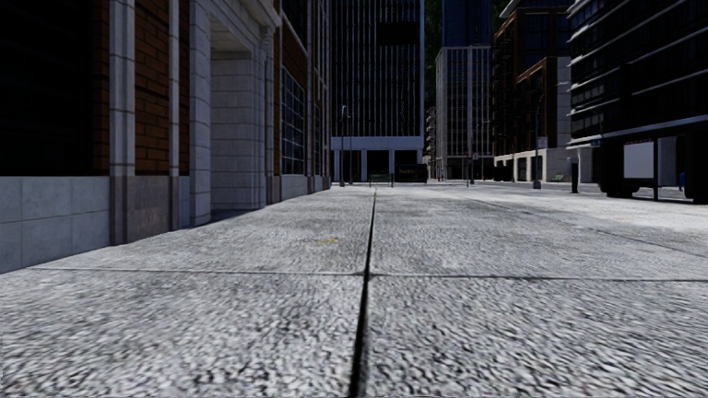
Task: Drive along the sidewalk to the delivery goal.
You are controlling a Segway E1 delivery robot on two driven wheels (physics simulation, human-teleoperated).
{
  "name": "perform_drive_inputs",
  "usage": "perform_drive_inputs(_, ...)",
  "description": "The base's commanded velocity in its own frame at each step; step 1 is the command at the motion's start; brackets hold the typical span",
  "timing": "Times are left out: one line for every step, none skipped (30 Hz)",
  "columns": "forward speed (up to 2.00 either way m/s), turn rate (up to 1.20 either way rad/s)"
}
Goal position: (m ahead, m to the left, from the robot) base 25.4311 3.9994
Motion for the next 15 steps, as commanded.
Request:
perform_drive_inputs(2.0,0.0)
perform_drive_inputs(2.0,0.0)
perform_drive_inputs(2.0,0.0)
perform_drive_inputs(2.0,0.0)
perform_drive_inputs(2.0,0.0)
perform_drive_inputs(2.0,0.0)
perform_drive_inputs(2.0,0.0)
perform_drive_inputs(2.0,0.0)
perform_drive_inputs(2.0,0.0)
perform_drive_inputs(2.0,0.0)
perform_drive_inputs(2.0,0.0)
perform_drive_inputs(2.0,0.0)
perform_drive_inputs(2.0,0.0)
perform_drive_inputs(2.0,0.0)
perform_drive_inputs(2.0,0.0)
